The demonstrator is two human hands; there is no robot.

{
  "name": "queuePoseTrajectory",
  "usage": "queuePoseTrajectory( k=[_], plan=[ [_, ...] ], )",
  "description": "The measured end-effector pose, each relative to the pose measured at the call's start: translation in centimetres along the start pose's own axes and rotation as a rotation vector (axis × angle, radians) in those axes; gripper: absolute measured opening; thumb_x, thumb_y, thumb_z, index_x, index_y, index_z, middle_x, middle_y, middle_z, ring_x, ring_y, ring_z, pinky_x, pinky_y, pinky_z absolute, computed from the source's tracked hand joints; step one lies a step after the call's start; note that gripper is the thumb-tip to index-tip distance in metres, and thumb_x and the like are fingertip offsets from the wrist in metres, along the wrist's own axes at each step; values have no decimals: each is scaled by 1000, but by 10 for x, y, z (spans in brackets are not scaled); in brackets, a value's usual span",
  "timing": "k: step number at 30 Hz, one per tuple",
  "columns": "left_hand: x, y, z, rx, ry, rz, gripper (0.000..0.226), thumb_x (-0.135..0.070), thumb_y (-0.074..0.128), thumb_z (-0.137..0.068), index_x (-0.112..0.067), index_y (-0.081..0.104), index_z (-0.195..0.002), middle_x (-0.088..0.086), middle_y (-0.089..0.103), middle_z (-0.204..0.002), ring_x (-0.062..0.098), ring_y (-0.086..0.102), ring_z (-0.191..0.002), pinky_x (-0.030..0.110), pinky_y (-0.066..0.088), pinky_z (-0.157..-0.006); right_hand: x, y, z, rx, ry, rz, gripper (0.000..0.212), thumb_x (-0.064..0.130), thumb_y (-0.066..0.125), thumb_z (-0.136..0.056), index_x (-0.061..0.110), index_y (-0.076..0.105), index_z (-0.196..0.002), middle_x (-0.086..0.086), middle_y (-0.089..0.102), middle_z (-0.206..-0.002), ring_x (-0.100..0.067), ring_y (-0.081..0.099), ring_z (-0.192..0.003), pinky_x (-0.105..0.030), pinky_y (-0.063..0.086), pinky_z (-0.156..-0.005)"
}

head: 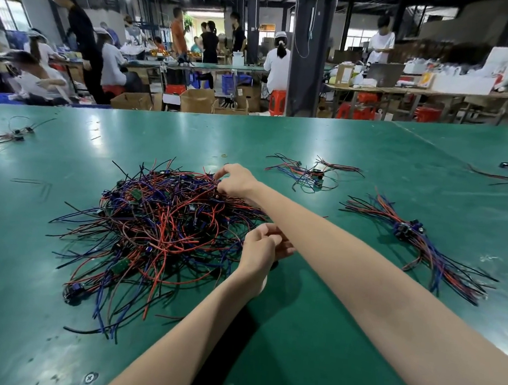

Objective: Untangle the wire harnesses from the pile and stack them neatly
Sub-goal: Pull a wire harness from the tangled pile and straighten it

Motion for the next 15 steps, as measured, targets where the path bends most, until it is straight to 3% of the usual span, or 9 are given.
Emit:
queuePoseTrajectory(
  k=[3, 7, 10, 12, 15],
  plan=[
    [3, 0, 2, 3, -4, 14, 25, 12, 33, -92, 7, 55, -105, 20, 63, -93, 19, 63, -71, 27, 58, -68, 0, -3, 2, 103, 92, -68, 26, -7, 58, -81, -12, 63, -107, -12, 54, -90, -20, 45, -75, -24, 35, -57],
    [2, 0, 3, 14, 1, 30, 27, 11, 33, -94, 0, 57, -93, 16, 63, -86, 14, 65, -65, 27, 58, -68, 1, -10, 6, 127, -31, 192, 28, 13, 72, -82, -1, 69, -106, -14, 67, -103, -20, 58, -92, -22, 41, -72],
    [0, 1, 3, 23, -3, 47, 28, 11, 33, -95, -2, 57, -88, 12, 62, -79, 10, 65, -57, 20, 54, -59, 6, -22, 9, -17, -174, 233, 29, 20, 69, -86, -2, 68, -105, -16, 69, -107, -25, 62, -100, -21, 42, -78],
    [-2, -1, 3, 34, 4, 56, 27, 10, 35, -95, -1, 57, -88, 12, 62, -77, 10, 65, -56, 19, 53, -58, 17, -34, 11, -179, -248, 60, 28, 21, 66, -88, -3, 65, -102, -18, 67, -103, -24, 61, -91, -24, 45, -79],
    [0, -3, 3, 19, 6, 72, 23, 10, 38, -95, -1, 58, -88, 12, 62, -76, 10, 64, -54, 19, 53, -56, 34, -57, 21, -347, -320, -176, 23, 24, 66, -89, 1, 65, -93, -9, 64, -86, -13, 52, -74, -18, 43, -67]
  ],
)
Point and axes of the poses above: each hand's wrist, its own z-axis away from the middle knuckle, its own y-axis out of the palm, x = y × z, the point moved 1 cm from there along -z, towards the middle knuckle
